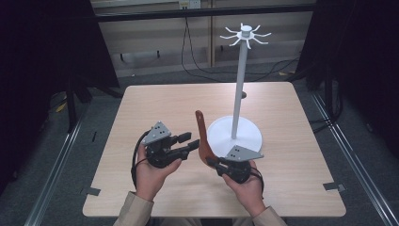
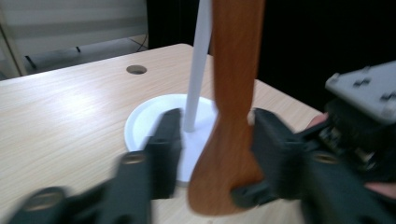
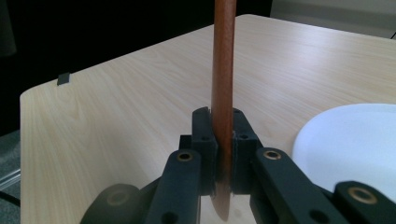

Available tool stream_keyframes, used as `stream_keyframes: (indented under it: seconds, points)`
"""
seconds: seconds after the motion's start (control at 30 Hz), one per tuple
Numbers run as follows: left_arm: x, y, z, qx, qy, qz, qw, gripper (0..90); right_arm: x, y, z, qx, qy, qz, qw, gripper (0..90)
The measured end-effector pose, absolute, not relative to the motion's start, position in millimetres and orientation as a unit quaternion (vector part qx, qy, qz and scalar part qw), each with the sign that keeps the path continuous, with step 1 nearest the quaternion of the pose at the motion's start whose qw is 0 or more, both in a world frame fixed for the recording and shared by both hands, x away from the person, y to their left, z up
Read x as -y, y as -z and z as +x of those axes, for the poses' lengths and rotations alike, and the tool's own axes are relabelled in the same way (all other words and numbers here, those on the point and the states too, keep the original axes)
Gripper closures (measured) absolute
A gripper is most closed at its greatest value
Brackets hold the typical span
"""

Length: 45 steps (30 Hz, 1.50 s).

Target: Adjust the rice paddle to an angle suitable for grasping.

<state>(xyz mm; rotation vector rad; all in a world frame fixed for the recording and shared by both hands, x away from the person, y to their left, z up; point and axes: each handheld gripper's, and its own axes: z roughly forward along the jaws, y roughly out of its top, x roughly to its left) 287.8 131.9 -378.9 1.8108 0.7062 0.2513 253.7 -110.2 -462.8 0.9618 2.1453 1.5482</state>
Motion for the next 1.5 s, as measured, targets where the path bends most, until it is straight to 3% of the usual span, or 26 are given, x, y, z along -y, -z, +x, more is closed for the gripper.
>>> stream_keyframes:
  seconds: [0.2,0.43,0.9,1.5]
  points:
    - [-137,396,289,-0.302,-0.112,0.774,0.545,29.5,128,454,256,-0.752,-0.541,0.337,0.167,84.5]
    - [-144,416,292,-0.313,-0.12,0.781,0.527,13.5,134,447,258,-0.751,-0.547,0.331,0.163,84.5]
    - [-164,453,296,-0.349,-0.096,0.789,0.498,5.2,143,430,267,-0.742,-0.564,0.331,0.151,84.4]
    - [-161,457,293,-0.351,-0.087,0.795,0.488,2.5,154,375,287,-0.73,-0.579,0.315,0.18,84.5]
